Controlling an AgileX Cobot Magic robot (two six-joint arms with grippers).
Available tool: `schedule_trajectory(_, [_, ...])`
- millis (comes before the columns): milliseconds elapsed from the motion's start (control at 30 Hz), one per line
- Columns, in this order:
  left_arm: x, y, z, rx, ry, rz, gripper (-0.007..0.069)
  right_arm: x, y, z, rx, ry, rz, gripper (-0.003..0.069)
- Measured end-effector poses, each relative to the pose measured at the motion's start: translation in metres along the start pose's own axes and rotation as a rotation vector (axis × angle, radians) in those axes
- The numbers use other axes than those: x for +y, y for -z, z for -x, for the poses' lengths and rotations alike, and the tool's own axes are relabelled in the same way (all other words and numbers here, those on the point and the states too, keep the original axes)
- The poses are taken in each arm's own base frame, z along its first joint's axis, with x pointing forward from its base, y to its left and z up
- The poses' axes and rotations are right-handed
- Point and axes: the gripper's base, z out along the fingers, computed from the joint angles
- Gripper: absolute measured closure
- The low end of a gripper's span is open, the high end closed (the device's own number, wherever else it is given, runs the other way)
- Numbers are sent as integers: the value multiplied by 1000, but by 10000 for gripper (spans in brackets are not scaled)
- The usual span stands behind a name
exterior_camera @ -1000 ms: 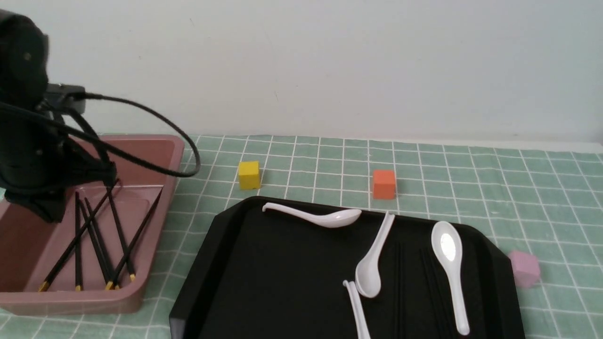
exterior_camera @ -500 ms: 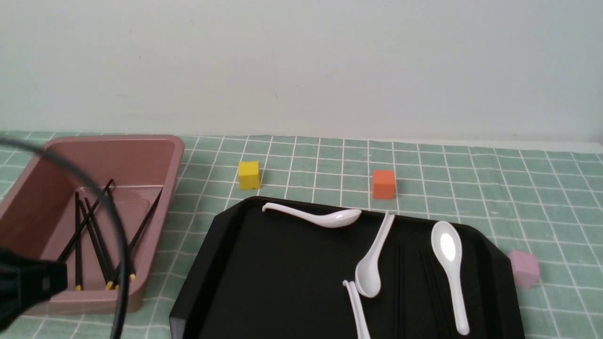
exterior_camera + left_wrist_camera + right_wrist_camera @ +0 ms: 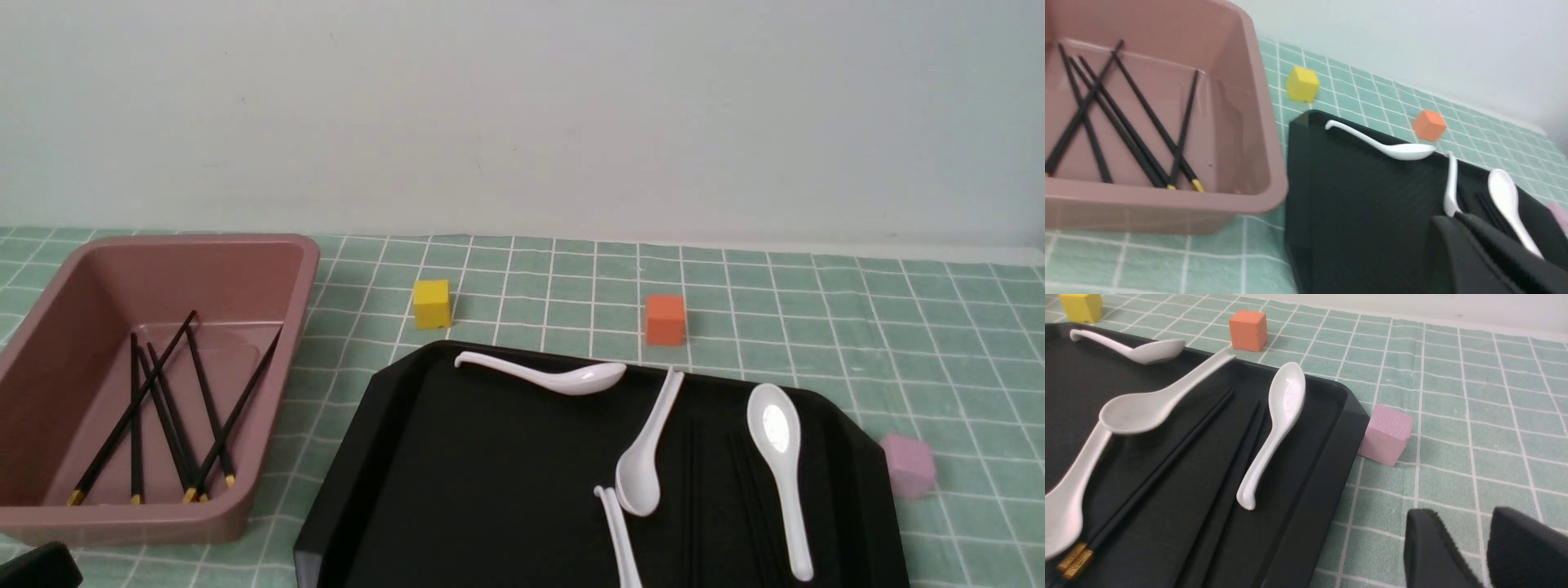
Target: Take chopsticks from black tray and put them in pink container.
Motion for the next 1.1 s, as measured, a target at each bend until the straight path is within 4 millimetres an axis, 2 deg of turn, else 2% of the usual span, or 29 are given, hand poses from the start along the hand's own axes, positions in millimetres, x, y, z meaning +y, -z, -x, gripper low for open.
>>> schedule_trajectory(300, [6, -2, -3, -9, -75, 45, 637, 0, 0, 0, 0, 0, 0, 419])
schedule_trajectory(400, [10, -5, -9, 1, -85, 58, 637, 0, 0, 0, 0, 0, 0, 419])
schedule_trajectory(633, [30, -9, -44, 27, -164, 109, 636, 0, 0, 0, 0, 0, 0, 419])
schedule_trajectory(733, [41, -13, -65, 45, -178, 122, 636, 0, 0, 0, 0, 0, 0, 419])
schedule_trajectory(800, [44, -15, -70, 56, -180, 128, 636, 0, 0, 0, 0, 0, 0, 419])
schedule_trajectory(1100, [48, -15, -68, 10, -151, 174, 636, 0, 0, 0, 0, -1, 0, 419])
